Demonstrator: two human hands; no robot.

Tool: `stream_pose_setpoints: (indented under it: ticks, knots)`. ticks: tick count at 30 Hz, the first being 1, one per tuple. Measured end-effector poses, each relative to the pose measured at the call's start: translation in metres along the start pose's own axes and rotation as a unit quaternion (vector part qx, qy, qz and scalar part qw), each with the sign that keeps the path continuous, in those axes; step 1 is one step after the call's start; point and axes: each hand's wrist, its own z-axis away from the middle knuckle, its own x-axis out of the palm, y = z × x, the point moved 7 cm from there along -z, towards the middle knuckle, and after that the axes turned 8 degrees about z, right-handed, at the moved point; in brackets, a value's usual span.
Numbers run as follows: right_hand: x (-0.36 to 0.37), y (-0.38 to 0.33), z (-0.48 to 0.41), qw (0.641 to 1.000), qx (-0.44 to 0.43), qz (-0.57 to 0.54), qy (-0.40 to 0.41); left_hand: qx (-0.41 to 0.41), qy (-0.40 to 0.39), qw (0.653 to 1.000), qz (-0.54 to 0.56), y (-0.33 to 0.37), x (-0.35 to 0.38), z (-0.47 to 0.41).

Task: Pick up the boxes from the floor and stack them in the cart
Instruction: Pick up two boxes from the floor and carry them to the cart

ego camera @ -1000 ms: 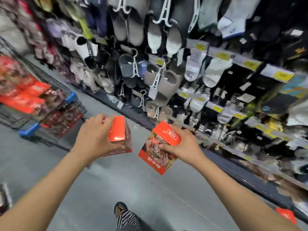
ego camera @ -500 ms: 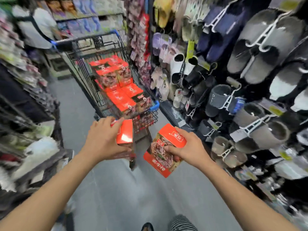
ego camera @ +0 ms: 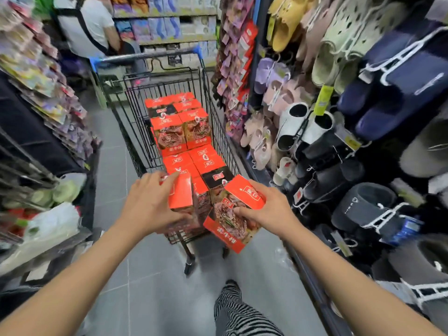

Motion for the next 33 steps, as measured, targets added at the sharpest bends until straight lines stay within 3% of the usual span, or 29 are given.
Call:
stream_pose_setpoints:
  ticks: [7, 21, 26, 33]
  knots:
    - [-0.019, 0.013, -0.110, 0.999, -0.013, 0.021, -0.031, -0.064, 0.011, 0.998, -0.002, -0.006, 0.005, -0.083]
    - [0.008, -0.029, -0.227, 0.990, -0.021, 0.120, -0.067, -0.092, -0.012, 0.994, 0.049, -0.086, 0.036, -0.183]
    - [0.033, -0.048, -0.269, 0.975, -0.070, 0.192, -0.088, -0.087, -0.007, 0.995, 0.044, -0.118, 0.059, -0.214]
    - [0.065, -0.069, -0.322, 0.924, -0.193, 0.271, -0.190, -0.112, 0.014, 0.992, 0.057, -0.135, 0.081, -0.244]
